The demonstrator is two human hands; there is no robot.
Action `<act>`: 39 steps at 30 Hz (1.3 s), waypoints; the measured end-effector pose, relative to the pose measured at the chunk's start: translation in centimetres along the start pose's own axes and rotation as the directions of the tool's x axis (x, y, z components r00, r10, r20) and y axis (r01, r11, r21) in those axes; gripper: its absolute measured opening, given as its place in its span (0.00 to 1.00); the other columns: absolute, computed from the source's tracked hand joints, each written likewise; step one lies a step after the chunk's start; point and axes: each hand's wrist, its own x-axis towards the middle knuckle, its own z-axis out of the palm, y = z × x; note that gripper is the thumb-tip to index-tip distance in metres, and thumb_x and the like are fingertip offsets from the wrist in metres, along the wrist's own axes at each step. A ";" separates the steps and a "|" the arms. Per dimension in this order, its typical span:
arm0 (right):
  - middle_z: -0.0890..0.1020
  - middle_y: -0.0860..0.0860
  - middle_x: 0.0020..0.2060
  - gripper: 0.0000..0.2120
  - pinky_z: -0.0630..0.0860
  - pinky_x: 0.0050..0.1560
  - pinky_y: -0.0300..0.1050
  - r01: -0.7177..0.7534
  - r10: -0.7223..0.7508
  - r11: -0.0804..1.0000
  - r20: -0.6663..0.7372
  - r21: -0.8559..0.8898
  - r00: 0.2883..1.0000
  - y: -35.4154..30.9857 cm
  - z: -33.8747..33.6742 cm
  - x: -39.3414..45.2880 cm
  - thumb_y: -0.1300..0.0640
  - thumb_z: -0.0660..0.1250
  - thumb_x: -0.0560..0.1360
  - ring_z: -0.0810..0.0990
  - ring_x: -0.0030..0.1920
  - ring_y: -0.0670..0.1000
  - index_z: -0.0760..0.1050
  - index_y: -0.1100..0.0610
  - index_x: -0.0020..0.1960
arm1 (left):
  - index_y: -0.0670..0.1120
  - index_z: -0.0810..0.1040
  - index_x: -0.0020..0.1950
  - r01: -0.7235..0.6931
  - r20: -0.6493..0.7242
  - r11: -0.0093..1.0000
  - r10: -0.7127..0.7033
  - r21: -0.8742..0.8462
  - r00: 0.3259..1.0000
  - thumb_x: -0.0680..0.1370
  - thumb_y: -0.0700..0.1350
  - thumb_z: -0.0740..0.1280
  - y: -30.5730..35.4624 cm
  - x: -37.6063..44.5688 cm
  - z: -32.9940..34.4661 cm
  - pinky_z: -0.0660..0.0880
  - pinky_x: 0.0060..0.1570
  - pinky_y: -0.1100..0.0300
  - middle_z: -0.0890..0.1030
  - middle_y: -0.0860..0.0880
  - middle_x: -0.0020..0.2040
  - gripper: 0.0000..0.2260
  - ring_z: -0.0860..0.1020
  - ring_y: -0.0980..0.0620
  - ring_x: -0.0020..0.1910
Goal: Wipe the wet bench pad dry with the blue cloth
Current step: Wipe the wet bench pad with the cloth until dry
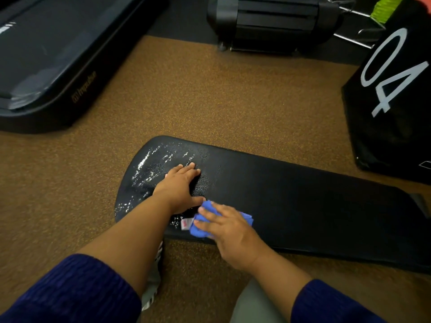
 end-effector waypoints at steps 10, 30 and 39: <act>0.70 0.48 0.68 0.21 0.60 0.71 0.47 0.136 -0.137 0.991 0.125 0.016 0.983 5.8 -4.2 -3.6 0.62 0.62 0.74 0.64 0.71 0.50 0.73 0.48 0.65 | 0.55 0.57 0.77 0.010 0.006 1.000 -0.010 -0.027 1.000 0.70 0.61 0.71 0.0 -0.4 -0.3 0.54 0.75 0.53 0.51 0.58 0.79 0.40 0.48 0.52 0.78; 0.63 0.53 0.73 0.21 0.51 0.72 0.49 -0.682 0.626 0.726 -0.327 -0.085 0.708 10.4 -3.4 11.2 0.59 0.57 0.79 0.55 0.74 0.56 0.64 0.54 0.71 | 0.54 0.53 0.77 -0.044 0.001 0.998 0.044 -0.043 0.999 0.70 0.61 0.70 -0.4 -0.6 -0.4 0.51 0.76 0.49 0.50 0.56 0.79 0.41 0.46 0.52 0.78; 0.61 0.53 0.74 0.21 0.51 0.73 0.51 -0.538 0.513 0.834 -0.184 -0.123 0.838 5.6 -0.4 19.1 0.56 0.55 0.80 0.55 0.74 0.56 0.60 0.53 0.73 | 0.52 0.57 0.77 0.100 -0.135 0.993 -0.107 -0.055 0.985 0.69 0.66 0.68 -5.0 -1.2 -2.0 0.51 0.76 0.52 0.55 0.53 0.79 0.41 0.50 0.47 0.78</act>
